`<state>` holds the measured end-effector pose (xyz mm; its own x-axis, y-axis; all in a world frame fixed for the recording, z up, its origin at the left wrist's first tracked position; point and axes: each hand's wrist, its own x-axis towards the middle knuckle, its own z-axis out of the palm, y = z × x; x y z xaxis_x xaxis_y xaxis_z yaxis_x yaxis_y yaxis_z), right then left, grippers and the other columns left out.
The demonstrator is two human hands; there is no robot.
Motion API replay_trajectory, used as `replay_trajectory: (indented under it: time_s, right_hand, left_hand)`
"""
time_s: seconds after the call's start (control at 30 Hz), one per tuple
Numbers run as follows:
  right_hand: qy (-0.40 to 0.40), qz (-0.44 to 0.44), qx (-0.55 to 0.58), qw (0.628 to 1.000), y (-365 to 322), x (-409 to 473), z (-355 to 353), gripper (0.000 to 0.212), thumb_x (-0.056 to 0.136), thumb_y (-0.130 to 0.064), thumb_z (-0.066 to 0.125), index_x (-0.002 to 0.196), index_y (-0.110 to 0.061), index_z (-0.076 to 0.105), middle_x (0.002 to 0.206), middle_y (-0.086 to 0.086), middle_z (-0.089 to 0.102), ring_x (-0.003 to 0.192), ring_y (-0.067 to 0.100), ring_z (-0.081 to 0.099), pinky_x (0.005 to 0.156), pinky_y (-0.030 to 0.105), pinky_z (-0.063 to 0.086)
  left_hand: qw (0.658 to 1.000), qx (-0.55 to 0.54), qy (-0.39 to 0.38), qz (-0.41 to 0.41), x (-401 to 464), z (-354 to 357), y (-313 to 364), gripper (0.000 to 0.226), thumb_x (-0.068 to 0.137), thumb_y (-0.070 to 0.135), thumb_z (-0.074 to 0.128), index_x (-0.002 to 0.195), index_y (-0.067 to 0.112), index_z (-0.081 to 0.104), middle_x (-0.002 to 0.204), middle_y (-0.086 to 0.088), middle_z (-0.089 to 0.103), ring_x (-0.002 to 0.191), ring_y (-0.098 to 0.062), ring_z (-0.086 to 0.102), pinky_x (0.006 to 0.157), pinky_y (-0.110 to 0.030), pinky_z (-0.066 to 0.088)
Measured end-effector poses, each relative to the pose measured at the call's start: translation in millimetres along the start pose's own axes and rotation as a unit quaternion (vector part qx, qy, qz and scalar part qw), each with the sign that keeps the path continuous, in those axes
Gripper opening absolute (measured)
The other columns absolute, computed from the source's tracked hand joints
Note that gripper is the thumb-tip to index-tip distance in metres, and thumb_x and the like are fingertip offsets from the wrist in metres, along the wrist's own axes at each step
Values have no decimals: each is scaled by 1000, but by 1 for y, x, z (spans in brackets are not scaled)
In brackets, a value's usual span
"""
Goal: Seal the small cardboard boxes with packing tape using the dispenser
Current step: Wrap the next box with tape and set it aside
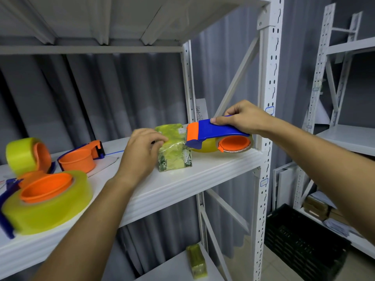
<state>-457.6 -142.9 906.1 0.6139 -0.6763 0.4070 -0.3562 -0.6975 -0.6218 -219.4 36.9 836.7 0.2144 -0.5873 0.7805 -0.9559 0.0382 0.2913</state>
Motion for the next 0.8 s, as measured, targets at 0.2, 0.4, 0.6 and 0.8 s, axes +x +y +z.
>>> replay_trajectory:
  time_s: [0.2,0.4,0.6,0.8]
  right_hand:
    - [-2,-8,-8,1000,5,5,-1,63,77,-68,72,82,-5,73,71,6,71,55,9,64,53,22,46]
    - [-12,-5,3,1000,9,9,1,68,76,-69,70,87,-2,72,76,7,73,62,12,68,59,25,49]
    - [-19,-3,16,1000,15,9,4,66,77,-69,69,88,-4,73,74,2,73,67,13,71,61,25,51]
    - [-25,-18,22,999,13,6,1,72,73,-73,69,89,-3,72,78,7,74,74,19,72,62,27,51]
  left_hand:
    - [996,-62,-50,-30,-5,-6,-14,21,92,25,72,111,27,78,110,20,72,102,0,66,93,-21,49]
    - [994,-97,-18,-51,-1,-4,-14,24,77,15,85,100,20,81,100,12,76,88,7,69,90,-18,53]
    - [993,-96,-38,-49,3,-4,-19,17,85,26,79,102,23,81,101,17,75,95,11,67,88,-10,50]
    - [997,-69,30,-29,-2,4,-14,13,84,20,80,97,19,82,93,14,76,86,2,71,86,-21,55]
